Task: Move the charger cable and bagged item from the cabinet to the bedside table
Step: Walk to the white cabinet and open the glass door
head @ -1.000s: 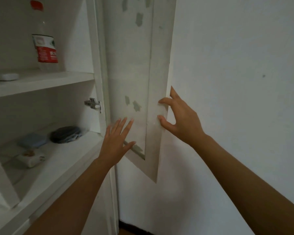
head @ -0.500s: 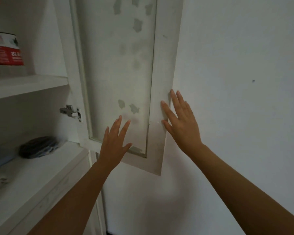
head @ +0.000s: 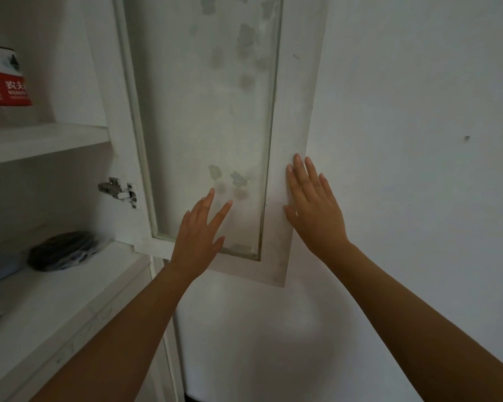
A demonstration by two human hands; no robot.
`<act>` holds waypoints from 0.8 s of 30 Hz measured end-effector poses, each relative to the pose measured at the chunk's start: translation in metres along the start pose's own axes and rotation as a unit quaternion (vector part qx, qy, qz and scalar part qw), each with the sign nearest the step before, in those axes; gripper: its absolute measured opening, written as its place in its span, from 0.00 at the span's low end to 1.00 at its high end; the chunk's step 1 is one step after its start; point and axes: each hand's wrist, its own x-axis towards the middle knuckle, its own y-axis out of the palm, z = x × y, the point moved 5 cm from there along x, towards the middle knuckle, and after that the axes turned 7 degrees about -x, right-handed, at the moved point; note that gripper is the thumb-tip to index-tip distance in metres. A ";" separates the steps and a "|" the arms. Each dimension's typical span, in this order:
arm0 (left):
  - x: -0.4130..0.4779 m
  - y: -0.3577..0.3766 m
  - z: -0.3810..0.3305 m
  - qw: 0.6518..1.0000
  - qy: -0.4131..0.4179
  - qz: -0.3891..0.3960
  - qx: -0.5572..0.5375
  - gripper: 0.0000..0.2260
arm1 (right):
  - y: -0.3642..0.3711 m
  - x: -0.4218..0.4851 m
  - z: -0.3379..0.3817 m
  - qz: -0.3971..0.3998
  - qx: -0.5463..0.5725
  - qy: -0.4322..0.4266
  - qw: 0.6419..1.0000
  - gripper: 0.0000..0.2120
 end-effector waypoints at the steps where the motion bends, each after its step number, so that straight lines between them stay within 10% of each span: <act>1: 0.000 0.001 0.000 1.000 0.000 -0.001 0.001 0.35 | 0.001 0.001 0.001 -0.003 -0.001 0.001 1.000 0.35; 11: -0.006 -0.016 0.006 1.000 -0.006 0.016 0.016 0.33 | -0.006 0.004 0.022 -0.057 0.037 0.011 0.998 0.25; 24: -0.137 -0.146 0.074 0.967 -0.188 -0.004 0.170 0.20 | 0.002 0.019 0.191 -0.009 0.407 -0.137 0.903 0.23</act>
